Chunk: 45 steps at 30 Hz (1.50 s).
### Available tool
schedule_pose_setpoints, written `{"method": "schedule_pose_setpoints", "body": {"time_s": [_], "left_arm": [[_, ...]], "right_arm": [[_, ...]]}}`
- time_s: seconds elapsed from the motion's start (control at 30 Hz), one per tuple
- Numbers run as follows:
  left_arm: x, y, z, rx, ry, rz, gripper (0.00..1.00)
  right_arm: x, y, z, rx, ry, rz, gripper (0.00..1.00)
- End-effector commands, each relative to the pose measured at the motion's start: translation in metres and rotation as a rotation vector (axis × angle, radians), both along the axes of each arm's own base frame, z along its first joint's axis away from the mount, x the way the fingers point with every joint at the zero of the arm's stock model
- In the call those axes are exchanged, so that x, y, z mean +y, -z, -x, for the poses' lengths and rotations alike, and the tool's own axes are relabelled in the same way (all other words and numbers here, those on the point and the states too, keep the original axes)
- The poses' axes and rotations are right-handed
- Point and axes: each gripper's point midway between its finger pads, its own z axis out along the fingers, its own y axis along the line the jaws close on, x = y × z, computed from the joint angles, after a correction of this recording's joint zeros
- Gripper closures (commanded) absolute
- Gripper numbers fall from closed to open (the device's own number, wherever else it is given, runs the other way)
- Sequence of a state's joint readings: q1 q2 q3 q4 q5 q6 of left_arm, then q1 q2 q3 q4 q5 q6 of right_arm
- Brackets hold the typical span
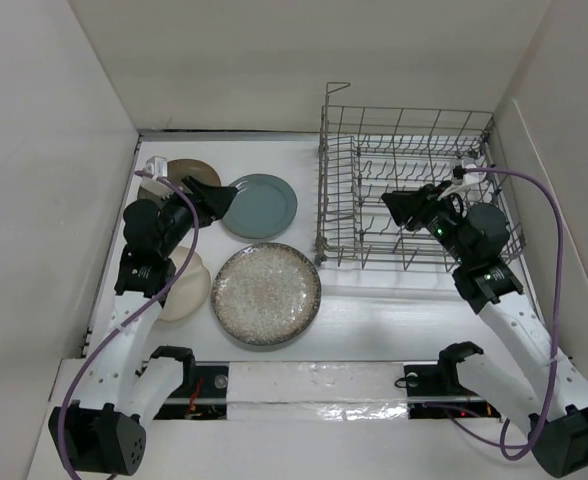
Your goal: Load the plates into the dish rack
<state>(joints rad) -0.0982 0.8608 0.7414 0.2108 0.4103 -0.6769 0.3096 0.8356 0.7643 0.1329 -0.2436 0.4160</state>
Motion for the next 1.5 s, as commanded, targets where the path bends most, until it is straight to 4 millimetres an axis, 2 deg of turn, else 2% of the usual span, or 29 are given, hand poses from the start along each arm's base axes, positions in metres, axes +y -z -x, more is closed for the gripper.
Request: {"method": "schedule_pose_setpoints", "body": {"time_s": [0.0, 0.03, 0.07, 0.13, 0.27, 0.33, 0.37, 0.4, 0.43, 0.47, 0.5, 0.53, 0.57, 0.6, 0.63, 0.67, 0.7, 0.73, 0.77, 0.8, 0.83, 0.87, 0.93, 0.97, 1.07, 1.27, 1.47], "left_arm": [[0.004, -0.035, -0.001, -0.094, -0.025, -0.01, 0.42], [0.005, -0.033, -0.002, -0.086, -0.031, -0.011, 0.42], [0.006, -0.033, -0.003, -0.082, -0.037, -0.013, 0.42], [0.009, -0.032, -0.006, -0.073, -0.056, -0.014, 0.42], [0.016, -0.027, -0.019, -0.038, -0.104, -0.029, 0.55], [0.021, -0.03, -0.027, -0.033, -0.136, -0.039, 0.69], [0.021, -0.023, -0.034, -0.007, -0.141, -0.046, 0.75], [0.025, -0.022, -0.04, 0.007, -0.17, -0.05, 0.91], [0.031, -0.024, -0.045, 0.02, -0.198, -0.044, 0.97], [0.033, -0.015, -0.054, 0.055, -0.213, -0.047, 1.0], [0.047, -0.011, -0.062, 0.073, -0.266, -0.045, 1.0], [0.051, -0.01, -0.068, 0.088, -0.287, -0.045, 1.0], [0.06, 0.007, -0.08, 0.138, -0.321, -0.067, 1.0], [0.073, 0.016, -0.089, 0.168, -0.387, -0.089, 1.0], [0.082, 0.02, -0.096, 0.195, -0.417, -0.104, 0.95], [0.092, 0.045, -0.11, 0.263, -0.438, -0.132, 0.92], [0.102, 0.054, -0.116, 0.299, -0.459, -0.141, 0.88], [0.122, 0.057, -0.124, 0.329, -0.501, -0.14, 0.87], [0.131, 0.083, -0.132, 0.399, -0.513, -0.151, 0.83], [0.139, 0.093, -0.135, 0.425, -0.518, -0.16, 0.72], [0.159, 0.102, -0.137, 0.45, -0.552, -0.151, 0.68], [0.17, 0.125, -0.139, 0.503, -0.564, -0.143, 0.64], [0.186, 0.151, -0.136, 0.564, -0.571, -0.085, 0.61], [0.208, 0.163, -0.134, 0.582, -0.611, -0.058, 0.6], [0.239, 0.186, -0.128, 0.635, -0.666, -0.074, 0.58], [0.257, 0.207, -0.124, 0.683, -0.667, -0.091, 0.43], [0.262, 0.226, -0.125, 0.717, -0.661, -0.064, 0.42]], "right_arm": [[0.004, -0.016, 0.005, -0.066, -0.024, -0.02, 0.62], [0.004, -0.016, 0.006, -0.067, -0.024, -0.02, 0.69], [0.004, -0.017, 0.006, -0.069, -0.024, -0.021, 0.86], [0.003, -0.016, 0.008, -0.068, -0.024, -0.02, 0.99], [0.004, -0.016, 0.008, -0.068, -0.027, -0.02, 1.0], [0.004, -0.015, 0.008, -0.065, -0.027, -0.019, 1.0], [0.003, -0.014, 0.009, -0.063, -0.025, -0.019, 1.0], [0.003, -0.014, 0.009, -0.063, -0.024, -0.019, 1.0], [0.002, -0.013, 0.009, -0.059, -0.021, -0.018, 1.0], [0.001, -0.013, 0.009, -0.059, -0.013, -0.017, 1.0], [0.0, -0.013, 0.009, -0.055, -0.007, -0.015, 1.0], [-0.001, -0.012, 0.009, -0.049, 0.0, -0.006, 1.0], [-0.001, -0.012, 0.01, -0.05, 0.003, -0.004, 1.0], [-0.002, -0.012, 0.01, -0.048, 0.008, -0.002, 1.0], [-0.003, -0.01, 0.01, -0.047, 0.011, 0.001, 1.0], [-0.004, -0.01, 0.01, -0.047, 0.018, 0.004, 1.0], [-0.004, -0.009, 0.01, -0.045, 0.02, 0.007, 1.0], [-0.005, -0.008, 0.01, -0.042, 0.024, 0.011, 0.99], [-0.004, -0.006, 0.01, -0.038, 0.026, 0.015, 0.98], [-0.005, -0.007, 0.01, -0.038, 0.029, 0.016, 0.9], [-0.006, -0.007, 0.01, -0.039, 0.033, 0.02, 0.85], [-0.006, -0.008, 0.011, -0.042, 0.036, 0.019, 0.75], [-0.008, -0.01, 0.011, -0.05, 0.045, 0.019, 0.67], [-0.007, -0.01, 0.012, -0.051, 0.047, 0.016, 0.63], [-0.009, -0.011, 0.013, -0.057, 0.054, 0.014, 0.6], [-0.008, -0.01, 0.011, -0.055, 0.052, 0.02, 0.6], [-0.009, -0.01, 0.011, -0.055, 0.058, 0.023, 0.6]]}}
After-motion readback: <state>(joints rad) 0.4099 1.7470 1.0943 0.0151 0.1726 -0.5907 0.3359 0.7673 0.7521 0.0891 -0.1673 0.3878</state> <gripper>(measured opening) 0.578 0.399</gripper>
